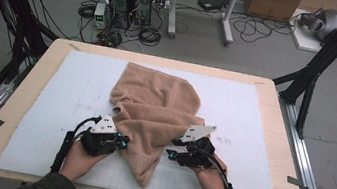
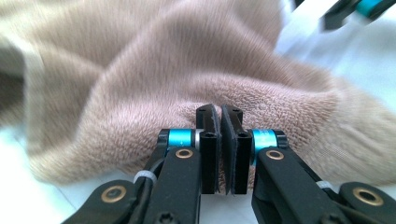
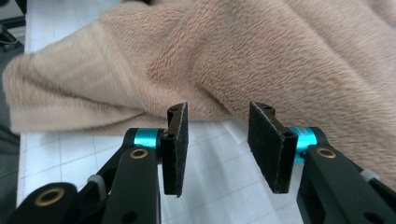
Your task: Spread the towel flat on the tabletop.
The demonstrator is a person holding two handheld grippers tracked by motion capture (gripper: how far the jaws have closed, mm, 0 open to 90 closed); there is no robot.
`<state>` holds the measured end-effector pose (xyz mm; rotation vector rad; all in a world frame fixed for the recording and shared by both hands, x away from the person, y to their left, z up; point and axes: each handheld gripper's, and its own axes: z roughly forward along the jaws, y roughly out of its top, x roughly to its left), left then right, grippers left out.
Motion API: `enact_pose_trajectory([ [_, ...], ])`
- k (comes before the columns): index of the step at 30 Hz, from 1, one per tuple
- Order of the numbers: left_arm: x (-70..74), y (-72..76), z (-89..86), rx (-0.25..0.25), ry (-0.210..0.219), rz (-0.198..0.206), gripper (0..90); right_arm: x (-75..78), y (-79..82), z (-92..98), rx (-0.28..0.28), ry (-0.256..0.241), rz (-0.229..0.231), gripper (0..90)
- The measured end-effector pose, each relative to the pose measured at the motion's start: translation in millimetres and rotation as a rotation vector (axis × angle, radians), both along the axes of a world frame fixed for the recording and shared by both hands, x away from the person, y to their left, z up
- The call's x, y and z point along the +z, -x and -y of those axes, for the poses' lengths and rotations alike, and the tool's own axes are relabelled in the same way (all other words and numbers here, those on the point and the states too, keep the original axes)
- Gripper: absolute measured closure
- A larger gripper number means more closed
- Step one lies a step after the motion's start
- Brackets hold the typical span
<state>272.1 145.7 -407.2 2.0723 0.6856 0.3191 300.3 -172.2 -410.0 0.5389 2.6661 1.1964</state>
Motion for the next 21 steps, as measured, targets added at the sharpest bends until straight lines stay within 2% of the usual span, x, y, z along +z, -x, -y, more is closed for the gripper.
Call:
enact_pose_trajectory([
  [3, 23.4, 5.7, -0.6, -0.017, 0.009, 0.045, 85.9, 5.2, 0.8, 2.9, -0.009, 0.001, 0.018, 58.0],
  [5, 36.2, 4.7, -1.6, -0.007, 0.009, 0.081, 86.0, 8.9, 0.0, 4.5, -0.024, 0.012, 0.034, 58.0],
  [7, 42.3, -2.0, -1.4, 0.022, -0.023, 0.112, 86.0, 10.9, -4.2, 5.9, -0.04, 0.018, 0.037, 58.0],
  [11, 34.0, -35.5, -2.7, 0.086, -0.06, 0.08, 85.9, 10.1, -19.7, 6.1, -0.067, 0.039, 0.021, 58.0],
  [12, 29.6, -45.5, -2.1, 0.105, -0.057, 0.059, 86.0, 8.9, -24.1, 4.9, -0.073, 0.043, 0.026, 58.0],
  [14, 20.3, -63.3, 3.1, 0.131, -0.101, 0.045, 86.0, 5.4, -34.8, 3.3, -0.088, 0.046, 0.015, 58.7],
  [16, 8.9, -78.8, 8.5, 0.145, -0.127, 0.012, 85.9, 1.7, -44.4, 0.3, -0.109, 0.056, -0.001, 60.6],
  [17, 3.2, -84.9, 10.3, 0.155, -0.134, -0.007, 85.9, -0.2, -49.0, -1.2, -0.114, 0.059, -0.006, 62.3],
  [19, -5.1, -92.5, 11.7, 0.163, -0.121, -0.042, 85.9, -3.6, -55.1, -4.9, -0.119, 0.073, -0.013, 68.5],
  [21, -5.1, -92.6, 11.7, 0.154, -0.121, -0.039, 85.5, -6.7, -58.3, -7.7, -0.109, 0.101, -0.014, 78.1],
])
